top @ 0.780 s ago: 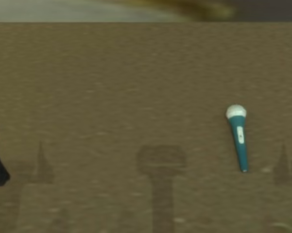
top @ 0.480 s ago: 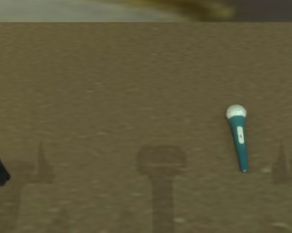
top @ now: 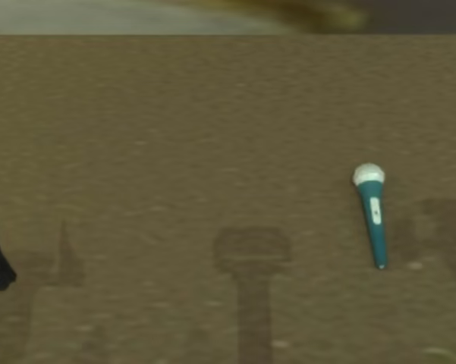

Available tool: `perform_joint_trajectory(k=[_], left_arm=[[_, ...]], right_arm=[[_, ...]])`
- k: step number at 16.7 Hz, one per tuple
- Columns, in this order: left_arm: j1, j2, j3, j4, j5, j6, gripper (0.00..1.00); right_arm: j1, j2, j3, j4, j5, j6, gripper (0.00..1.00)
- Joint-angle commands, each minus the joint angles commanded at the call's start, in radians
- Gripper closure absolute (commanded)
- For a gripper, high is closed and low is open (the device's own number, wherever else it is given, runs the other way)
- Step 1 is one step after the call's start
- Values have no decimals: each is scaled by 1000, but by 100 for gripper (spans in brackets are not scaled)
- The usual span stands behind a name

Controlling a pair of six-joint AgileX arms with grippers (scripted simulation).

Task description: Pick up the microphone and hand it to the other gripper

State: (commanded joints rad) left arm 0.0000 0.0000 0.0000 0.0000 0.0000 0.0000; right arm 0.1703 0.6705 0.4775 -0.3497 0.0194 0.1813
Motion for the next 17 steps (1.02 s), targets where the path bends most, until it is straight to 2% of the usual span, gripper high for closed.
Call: perform_joint_trajectory(k=[5, 9, 13, 17], left_arm=[[0, 0, 0, 0, 0, 0, 0], [0, 0, 0, 0, 0, 0, 0], [0, 0, 0, 0, 0, 0, 0], [0, 0, 0, 0, 0, 0, 0]], right_arm=[[115, 525, 310, -248, 13, 122, 0], [196, 851, 531, -414, 19, 207, 0], [252, 1065, 694, -520, 24, 266, 0], [273, 1145, 757, -555, 26, 288, 0]])
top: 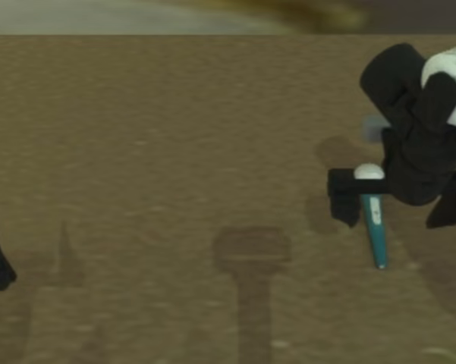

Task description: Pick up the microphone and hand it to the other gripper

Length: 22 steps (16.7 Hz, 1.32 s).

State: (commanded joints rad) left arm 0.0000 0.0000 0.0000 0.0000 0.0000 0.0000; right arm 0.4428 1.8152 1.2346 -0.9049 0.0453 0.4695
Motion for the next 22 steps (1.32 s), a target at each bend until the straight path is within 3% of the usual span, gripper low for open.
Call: perform_joint_trajectory(k=[6, 14, 19, 22], left_arm=[[0, 0, 0, 0, 0, 0, 0], [0, 0, 0, 0, 0, 0, 0], [0, 0, 0, 0, 0, 0, 0], [0, 0, 0, 0, 0, 0, 0]], right_arm=[[-5, 8, -11, 18, 0, -2, 0], [-11, 197, -132, 335, 0, -8, 0], [-12, 220, -144, 365, 0, -8, 0], [-12, 220, -144, 365, 0, -8, 23]])
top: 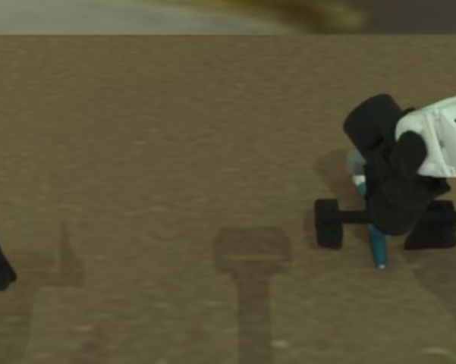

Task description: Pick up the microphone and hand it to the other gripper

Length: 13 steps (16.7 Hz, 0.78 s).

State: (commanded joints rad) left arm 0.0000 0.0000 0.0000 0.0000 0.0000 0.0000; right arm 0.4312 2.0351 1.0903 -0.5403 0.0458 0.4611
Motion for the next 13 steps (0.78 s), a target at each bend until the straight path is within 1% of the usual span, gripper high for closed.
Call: perform_joint_trajectory(k=[10, 11, 13], left_arm=[[0, 0, 0, 0, 0, 0, 0], [0, 0, 0, 0, 0, 0, 0], [0, 0, 0, 0, 0, 0, 0]], right_arm=[[0, 0, 0, 0, 0, 0, 98], [0, 0, 0, 0, 0, 0, 100], [0, 0, 0, 0, 0, 0, 100]])
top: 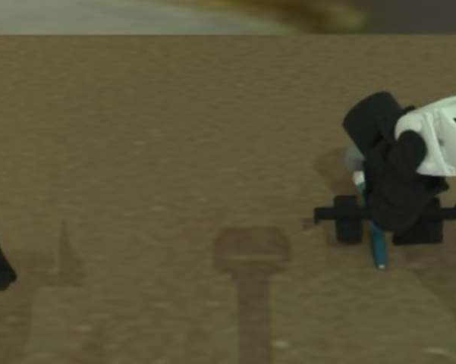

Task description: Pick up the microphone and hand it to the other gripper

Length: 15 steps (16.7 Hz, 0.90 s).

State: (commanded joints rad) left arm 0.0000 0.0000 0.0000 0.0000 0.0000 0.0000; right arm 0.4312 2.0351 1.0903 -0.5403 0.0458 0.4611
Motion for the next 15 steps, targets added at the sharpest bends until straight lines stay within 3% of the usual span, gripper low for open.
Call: perform_joint_trajectory(k=[5, 6, 8, 11, 15], left_arm=[[0, 0, 0, 0, 0, 0, 0], [0, 0, 0, 0, 0, 0, 0], [0, 0, 0, 0, 0, 0, 0], [0, 0, 0, 0, 0, 0, 0], [0, 0, 0, 0, 0, 0, 0]], right_arm=[[0, 0, 0, 0, 0, 0, 100], [3, -66, 25, -37, 23, -13, 100], [4, -69, 23, -25, 19, -17, 100], [7, -87, 6, 67, -9, -47, 100], [9, -139, -55, 319, -81, -119, 100]])
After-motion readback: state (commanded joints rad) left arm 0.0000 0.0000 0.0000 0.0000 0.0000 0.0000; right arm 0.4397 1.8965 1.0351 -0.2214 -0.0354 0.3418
